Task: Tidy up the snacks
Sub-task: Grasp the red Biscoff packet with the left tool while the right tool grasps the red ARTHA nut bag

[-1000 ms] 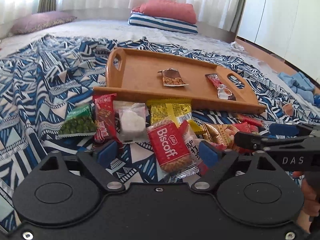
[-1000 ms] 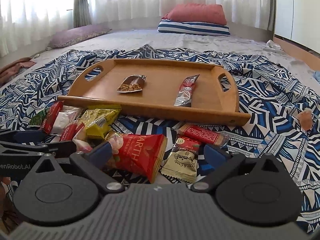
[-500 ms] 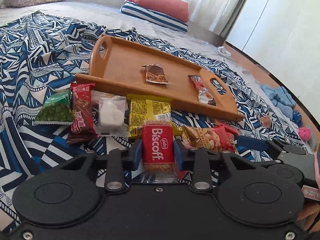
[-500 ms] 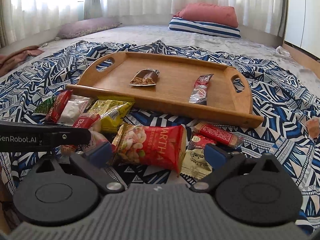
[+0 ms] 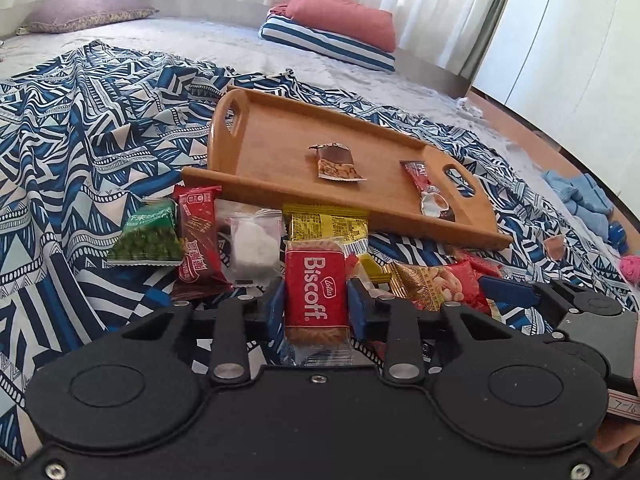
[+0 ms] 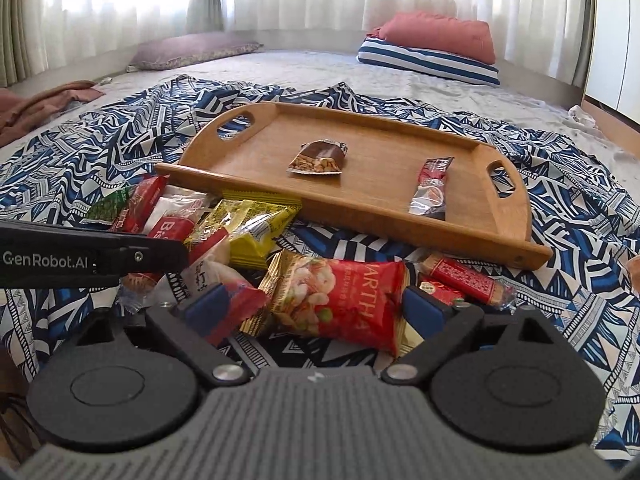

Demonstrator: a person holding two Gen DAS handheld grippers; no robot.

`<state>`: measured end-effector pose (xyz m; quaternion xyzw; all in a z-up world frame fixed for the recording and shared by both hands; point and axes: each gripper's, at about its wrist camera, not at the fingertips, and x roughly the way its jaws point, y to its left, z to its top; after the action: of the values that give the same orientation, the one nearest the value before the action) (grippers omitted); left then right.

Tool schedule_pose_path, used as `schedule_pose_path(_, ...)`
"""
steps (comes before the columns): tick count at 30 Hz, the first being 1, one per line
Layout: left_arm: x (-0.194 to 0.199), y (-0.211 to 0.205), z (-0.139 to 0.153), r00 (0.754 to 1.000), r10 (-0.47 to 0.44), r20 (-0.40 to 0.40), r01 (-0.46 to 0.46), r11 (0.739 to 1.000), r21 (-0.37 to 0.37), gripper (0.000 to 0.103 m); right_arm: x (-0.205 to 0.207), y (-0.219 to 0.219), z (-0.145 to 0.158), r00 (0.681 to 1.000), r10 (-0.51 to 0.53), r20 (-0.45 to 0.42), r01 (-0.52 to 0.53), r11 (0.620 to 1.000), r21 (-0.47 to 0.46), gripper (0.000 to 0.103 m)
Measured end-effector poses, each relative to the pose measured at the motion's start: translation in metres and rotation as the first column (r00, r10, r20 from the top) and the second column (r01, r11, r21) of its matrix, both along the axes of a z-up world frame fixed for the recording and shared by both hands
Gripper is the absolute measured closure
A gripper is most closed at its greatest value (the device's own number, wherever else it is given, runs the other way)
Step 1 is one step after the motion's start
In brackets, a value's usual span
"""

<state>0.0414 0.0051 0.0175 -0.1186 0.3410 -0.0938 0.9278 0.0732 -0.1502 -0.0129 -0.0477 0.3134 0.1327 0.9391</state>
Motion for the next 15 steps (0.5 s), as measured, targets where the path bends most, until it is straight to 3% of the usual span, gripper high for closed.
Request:
schedule_pose_path(6, -0.003, -0.002, 0.002, 1.0, -0.001, 0.012, 0.001, 1.0, 0.021, 0.071, -0.002, -0.002, 0.004, 1.0, -0.022, 0.019, 0.021, 1.0, 0.015, 0.024)
schedule_pose_path(8, -0.003, -0.002, 0.003, 1.0, 0.001, 0.012, -0.002, 1.0, 0.024, 0.071, -0.002, -0.005, 0.007, 0.999, -0.044, 0.022, 0.044, 0.999, 0.016, 0.037)
schedule_pose_path(15, -0.006, -0.002, 0.006, 1.0, 0.006, 0.023, -0.006, 0.999, 0.033, 0.071, -0.002, -0.015, 0.009, 0.997, -0.077, 0.001, 0.077, 0.996, 0.055, 0.04)
